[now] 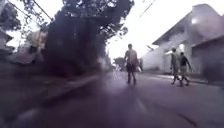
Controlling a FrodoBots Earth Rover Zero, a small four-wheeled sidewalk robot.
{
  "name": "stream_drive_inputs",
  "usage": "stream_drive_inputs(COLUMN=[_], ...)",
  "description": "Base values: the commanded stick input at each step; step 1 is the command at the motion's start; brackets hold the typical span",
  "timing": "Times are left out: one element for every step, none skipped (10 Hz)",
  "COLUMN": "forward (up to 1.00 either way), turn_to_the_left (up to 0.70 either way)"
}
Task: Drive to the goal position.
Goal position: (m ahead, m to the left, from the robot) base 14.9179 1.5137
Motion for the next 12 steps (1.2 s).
stream_drive_inputs(forward=[0.7, 0.7, 0.7, 0.7, 0.7, 0.7, 0.7, 0.7, 0.7, 0.7, 0.7, 0.7], turn_to_the_left=[-0.2, -0.35, -0.35, -0.35, -0.35, -0.31, 0.0, 0.0, 0.0, 0.0, 0.0, 0.0])
